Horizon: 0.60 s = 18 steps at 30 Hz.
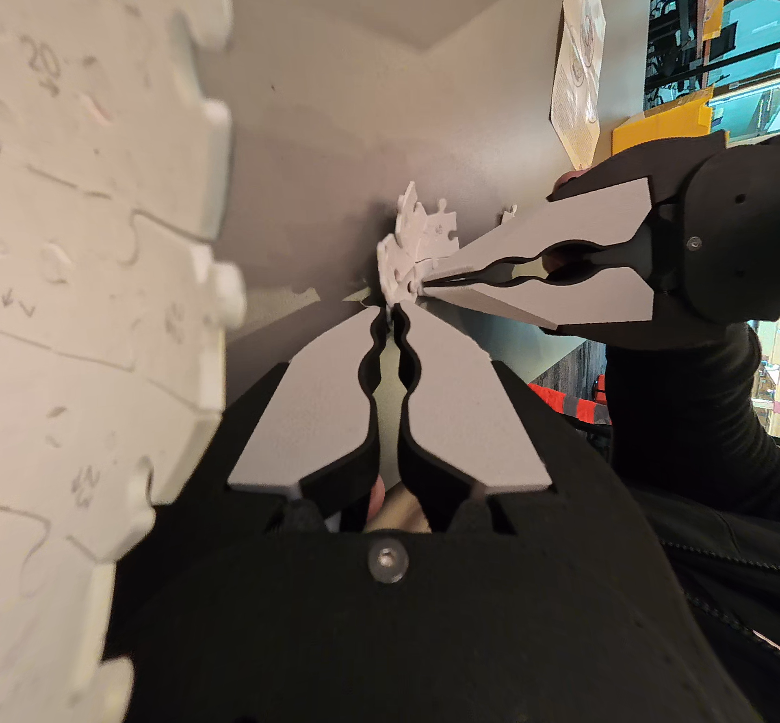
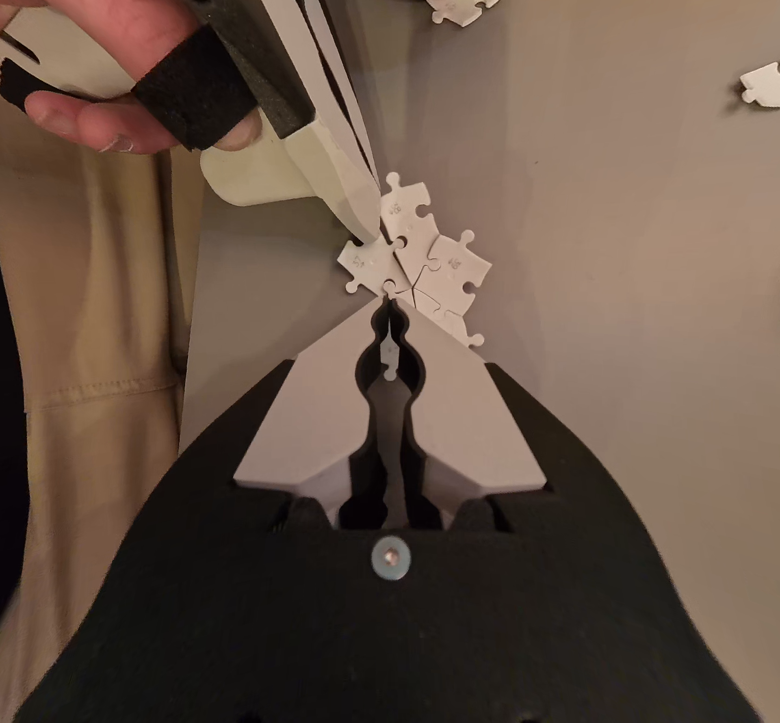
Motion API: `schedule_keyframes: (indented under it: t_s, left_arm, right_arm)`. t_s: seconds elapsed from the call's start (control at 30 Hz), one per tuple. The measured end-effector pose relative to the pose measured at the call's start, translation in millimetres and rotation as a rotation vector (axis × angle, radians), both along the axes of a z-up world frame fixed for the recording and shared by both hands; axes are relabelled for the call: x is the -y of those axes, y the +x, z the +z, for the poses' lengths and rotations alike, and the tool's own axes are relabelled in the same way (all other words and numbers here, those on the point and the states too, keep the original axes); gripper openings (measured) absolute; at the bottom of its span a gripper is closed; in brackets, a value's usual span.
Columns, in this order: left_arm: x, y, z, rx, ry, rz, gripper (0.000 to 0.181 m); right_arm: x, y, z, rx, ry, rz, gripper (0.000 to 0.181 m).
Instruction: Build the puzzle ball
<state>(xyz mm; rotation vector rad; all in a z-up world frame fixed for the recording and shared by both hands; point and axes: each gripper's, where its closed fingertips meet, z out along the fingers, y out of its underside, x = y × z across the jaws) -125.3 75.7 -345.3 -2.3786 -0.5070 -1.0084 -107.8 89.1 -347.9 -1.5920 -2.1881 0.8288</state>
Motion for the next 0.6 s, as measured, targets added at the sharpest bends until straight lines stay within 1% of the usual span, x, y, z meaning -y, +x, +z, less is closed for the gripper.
schedule_keyframes:
  t_s: [0.4, 0.6]
  left_arm:
    - [-1.4, -0.2, 2.0, -0.032, 0.033, -0.006, 0.003]
    - [-2.1, -0.3, 3.3, -0.064, 0.060, -0.026, 0.003]
  right_arm:
    - [0.1, -1.4, 0.0, 0.012, -0.057, -0.032, 0.000]
    - [-0.2, -1.4, -0.5, 0.113, -0.049, -0.041, 0.000]
